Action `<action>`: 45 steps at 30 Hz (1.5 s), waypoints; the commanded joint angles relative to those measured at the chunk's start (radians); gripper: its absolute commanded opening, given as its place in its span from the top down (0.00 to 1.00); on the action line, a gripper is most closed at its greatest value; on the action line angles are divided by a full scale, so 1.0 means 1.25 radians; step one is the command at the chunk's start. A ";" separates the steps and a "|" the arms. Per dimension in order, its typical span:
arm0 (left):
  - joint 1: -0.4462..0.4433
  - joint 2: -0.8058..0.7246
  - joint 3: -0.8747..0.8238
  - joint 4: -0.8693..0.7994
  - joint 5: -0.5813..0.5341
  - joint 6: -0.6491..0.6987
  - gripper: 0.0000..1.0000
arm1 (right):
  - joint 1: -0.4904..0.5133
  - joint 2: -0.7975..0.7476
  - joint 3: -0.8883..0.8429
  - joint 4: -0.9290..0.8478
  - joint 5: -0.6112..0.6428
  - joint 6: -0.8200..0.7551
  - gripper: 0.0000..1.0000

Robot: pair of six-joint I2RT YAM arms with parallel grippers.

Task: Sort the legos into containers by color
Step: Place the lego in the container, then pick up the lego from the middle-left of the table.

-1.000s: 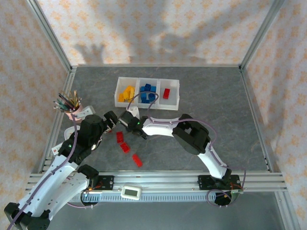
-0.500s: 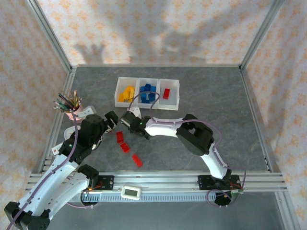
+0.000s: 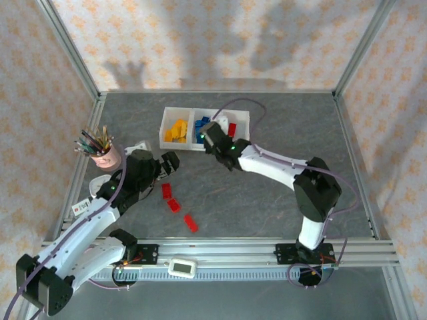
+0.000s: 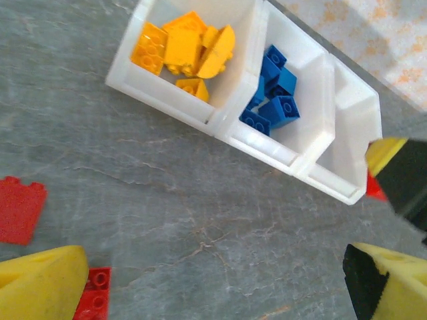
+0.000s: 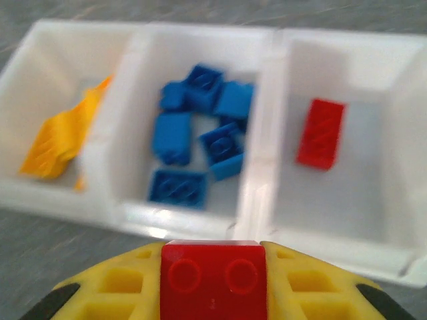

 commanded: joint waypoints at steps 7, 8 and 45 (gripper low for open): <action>-0.010 0.130 0.062 0.169 0.091 0.037 0.01 | -0.142 0.142 0.096 0.001 0.023 -0.067 0.79; -0.011 0.142 0.067 0.173 0.090 0.039 0.01 | -0.154 0.161 0.113 -0.002 0.014 -0.070 0.79; -0.008 -0.156 -0.005 -0.127 -0.155 -0.020 0.01 | 0.153 0.136 0.062 0.109 -0.159 -0.001 0.27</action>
